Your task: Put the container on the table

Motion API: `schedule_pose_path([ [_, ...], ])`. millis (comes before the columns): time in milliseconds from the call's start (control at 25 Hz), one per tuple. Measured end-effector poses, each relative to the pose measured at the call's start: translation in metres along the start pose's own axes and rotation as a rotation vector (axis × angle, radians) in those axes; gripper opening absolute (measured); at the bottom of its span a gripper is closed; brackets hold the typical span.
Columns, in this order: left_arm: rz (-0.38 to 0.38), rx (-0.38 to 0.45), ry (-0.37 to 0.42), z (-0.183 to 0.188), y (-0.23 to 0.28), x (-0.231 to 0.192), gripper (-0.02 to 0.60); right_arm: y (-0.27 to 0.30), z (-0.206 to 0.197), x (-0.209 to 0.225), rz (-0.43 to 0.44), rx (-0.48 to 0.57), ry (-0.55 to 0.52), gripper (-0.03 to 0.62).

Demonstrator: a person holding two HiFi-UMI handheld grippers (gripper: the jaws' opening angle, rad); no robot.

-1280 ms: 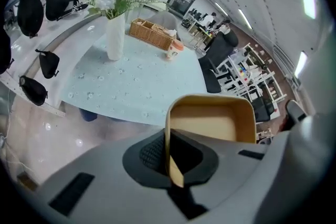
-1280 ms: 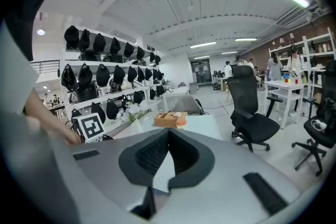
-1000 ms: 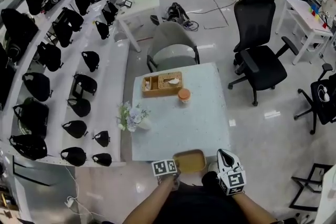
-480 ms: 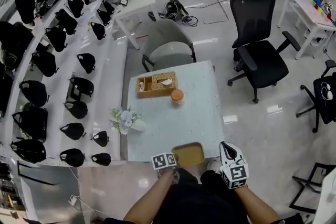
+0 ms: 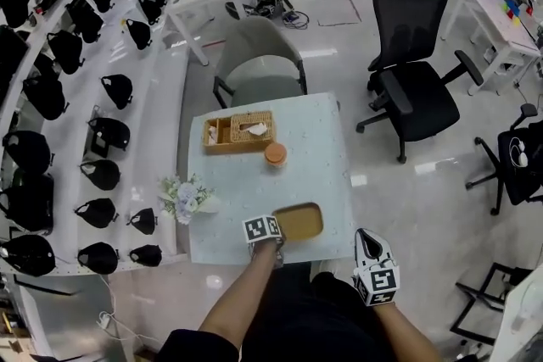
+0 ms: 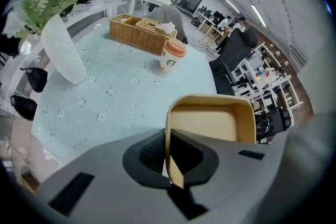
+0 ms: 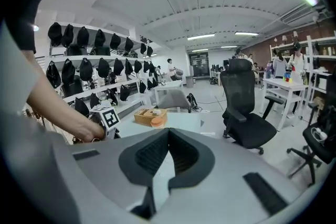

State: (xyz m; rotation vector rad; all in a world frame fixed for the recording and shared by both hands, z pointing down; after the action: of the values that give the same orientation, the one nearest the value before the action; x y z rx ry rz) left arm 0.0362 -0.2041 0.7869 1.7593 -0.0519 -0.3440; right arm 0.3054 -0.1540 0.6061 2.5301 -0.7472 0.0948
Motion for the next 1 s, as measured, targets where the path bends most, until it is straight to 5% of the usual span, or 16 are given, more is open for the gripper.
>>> schedule_pose_path([
  [600,0.007,-0.032,-0.002,0.099,0.092,-0.005,0.008,0.095,0.002,0.011,0.037,-0.115,0.021,-0.002],
  [1000,0.049,-0.044,-0.007,0.132,0.138,-0.017,0.008,0.115,-0.005,0.043,-0.026,-0.18,0.032,-0.002],
])
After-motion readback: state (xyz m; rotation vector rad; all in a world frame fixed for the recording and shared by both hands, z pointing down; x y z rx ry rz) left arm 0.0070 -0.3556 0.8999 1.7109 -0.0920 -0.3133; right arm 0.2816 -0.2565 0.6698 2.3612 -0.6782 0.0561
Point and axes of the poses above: the fingertips, and each gripper's own axes: y forward along the fingers, x to its right, z out of its top, the point moved 4 cm from there along -y, backward along the fingers, and after that the axes turned 9 degrees about z, right-handed, at the moved point
